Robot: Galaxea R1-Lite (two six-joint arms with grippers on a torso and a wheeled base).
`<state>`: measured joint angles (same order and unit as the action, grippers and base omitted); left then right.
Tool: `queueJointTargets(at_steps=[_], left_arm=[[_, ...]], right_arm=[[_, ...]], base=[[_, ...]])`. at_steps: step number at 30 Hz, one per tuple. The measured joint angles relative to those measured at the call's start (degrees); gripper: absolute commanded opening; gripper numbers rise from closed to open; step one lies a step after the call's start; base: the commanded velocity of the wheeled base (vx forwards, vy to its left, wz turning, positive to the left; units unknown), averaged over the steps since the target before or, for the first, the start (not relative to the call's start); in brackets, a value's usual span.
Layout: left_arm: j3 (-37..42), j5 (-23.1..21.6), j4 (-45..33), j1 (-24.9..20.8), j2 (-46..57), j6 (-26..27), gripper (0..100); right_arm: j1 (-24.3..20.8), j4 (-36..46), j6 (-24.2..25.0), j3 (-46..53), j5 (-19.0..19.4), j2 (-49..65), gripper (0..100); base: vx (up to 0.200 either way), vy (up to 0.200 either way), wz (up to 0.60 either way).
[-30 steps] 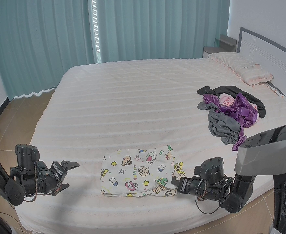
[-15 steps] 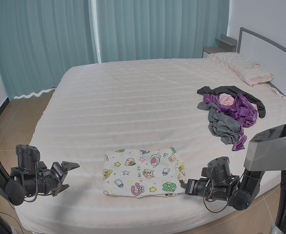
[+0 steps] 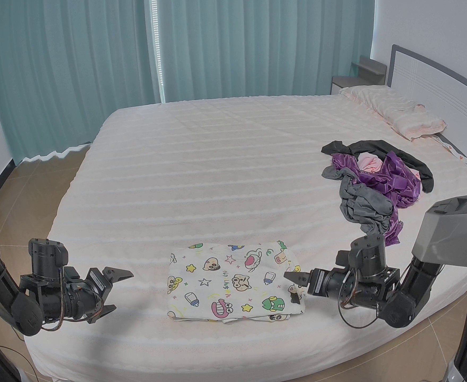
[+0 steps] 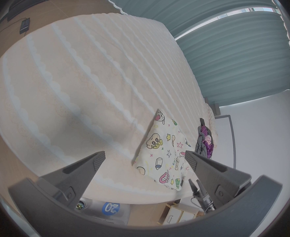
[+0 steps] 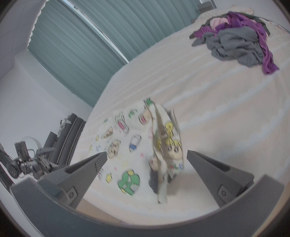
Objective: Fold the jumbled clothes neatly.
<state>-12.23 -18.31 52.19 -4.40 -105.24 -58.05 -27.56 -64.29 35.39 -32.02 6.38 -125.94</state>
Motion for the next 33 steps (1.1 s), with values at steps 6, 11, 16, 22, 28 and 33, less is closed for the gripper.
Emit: queueJointTargets(at_steps=[6,11,16,22,28,33], left_arm=[[1.27,-2.49,3.36,0.00,-0.90,-0.06,100],[2.86,-3.55,8.46,0.00,-2.80,-0.20,100],[4.33,-3.88,12.08,0.00,-5.27,-0.27,100],[4.73,-3.91,12.24,-0.04,-6.67,-0.28,100],[4.77,-3.91,12.24,-0.02,-7.13,-0.30,100],[4.77,-3.91,12.24,-0.06,-7.30,-0.28,100]], right_arm=[[1.60,6.22,-0.04,-11.91,2.00,-1.07,100],[2.18,9.78,-0.22,-21.00,3.01,-6.21,100],[2.24,10.19,-0.46,-25.03,3.67,-10.86,100],[1.71,9.19,-0.28,-27.48,3.72,-13.78,100],[1.68,9.03,-0.17,-28.78,3.55,-15.48,0],[2.29,9.01,-0.04,-29.03,3.41,-16.18,0]], base=[[0.000,0.000,0.00],[0.000,0.000,0.00],[0.000,0.000,0.00],[0.000,0.000,0.00],[0.000,0.000,0.00],[0.000,0.000,0.00]])
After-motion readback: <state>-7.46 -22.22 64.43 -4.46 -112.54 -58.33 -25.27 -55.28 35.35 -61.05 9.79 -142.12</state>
